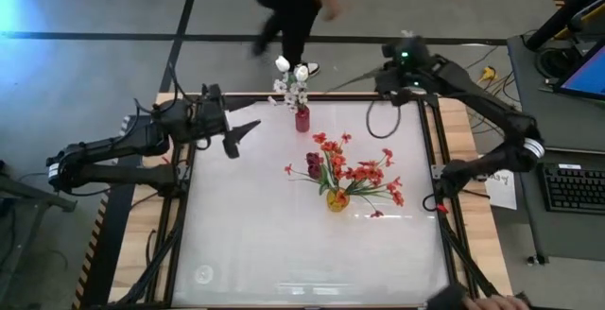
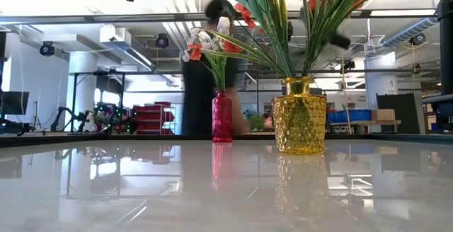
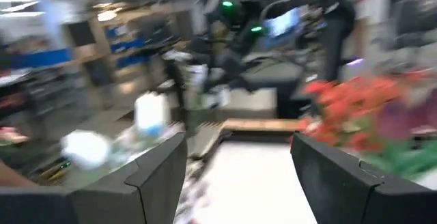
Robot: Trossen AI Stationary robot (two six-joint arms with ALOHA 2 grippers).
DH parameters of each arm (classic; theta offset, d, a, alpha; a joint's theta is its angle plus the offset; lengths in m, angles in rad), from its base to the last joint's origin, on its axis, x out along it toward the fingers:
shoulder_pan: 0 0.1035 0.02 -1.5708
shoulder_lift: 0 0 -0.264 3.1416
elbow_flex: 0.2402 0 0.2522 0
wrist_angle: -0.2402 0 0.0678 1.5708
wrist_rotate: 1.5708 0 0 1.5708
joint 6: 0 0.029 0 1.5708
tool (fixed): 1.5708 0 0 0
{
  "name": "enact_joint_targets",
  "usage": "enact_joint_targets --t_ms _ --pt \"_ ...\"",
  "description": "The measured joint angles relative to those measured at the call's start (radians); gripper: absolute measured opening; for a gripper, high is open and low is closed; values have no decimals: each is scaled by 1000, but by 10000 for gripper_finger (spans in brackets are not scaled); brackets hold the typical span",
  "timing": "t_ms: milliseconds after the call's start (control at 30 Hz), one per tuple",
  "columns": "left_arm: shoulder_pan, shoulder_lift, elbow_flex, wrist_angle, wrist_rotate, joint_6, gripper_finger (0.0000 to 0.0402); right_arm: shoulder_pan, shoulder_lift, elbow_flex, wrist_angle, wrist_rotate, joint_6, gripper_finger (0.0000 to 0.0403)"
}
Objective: Sort flowers into vase by color
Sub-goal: Put the white flowers into the red vase
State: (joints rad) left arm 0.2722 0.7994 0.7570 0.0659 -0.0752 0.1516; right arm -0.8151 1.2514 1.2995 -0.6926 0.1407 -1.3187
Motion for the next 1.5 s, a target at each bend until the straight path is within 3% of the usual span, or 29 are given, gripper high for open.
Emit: enact_joint_targets --t_ms 133,233,600,800,1000,1267,1500 --pt "0 12 28 11 160 -30 246 25 -89 22 65 2 -232 18" --pt "0 46 71 -5 215 -69 246 56 -136 45 106 19 -313 18" --pt "0 287 405 -260 218 -9 246 299 -186 70 296 24 -584 18" --pt "0 423 634 -445 217 53 246 424 -163 70 393 123 -765 18" --pt "1 551 822 -590 215 76 246 541 -157 70 439 124 -889 18" --pt "1 711 965 -673 216 71 246 656 -97 70 508 149 -1013 18" --pt "2 774 1005 -732 223 64 246 665 -48 70 584 152 -1126 18"
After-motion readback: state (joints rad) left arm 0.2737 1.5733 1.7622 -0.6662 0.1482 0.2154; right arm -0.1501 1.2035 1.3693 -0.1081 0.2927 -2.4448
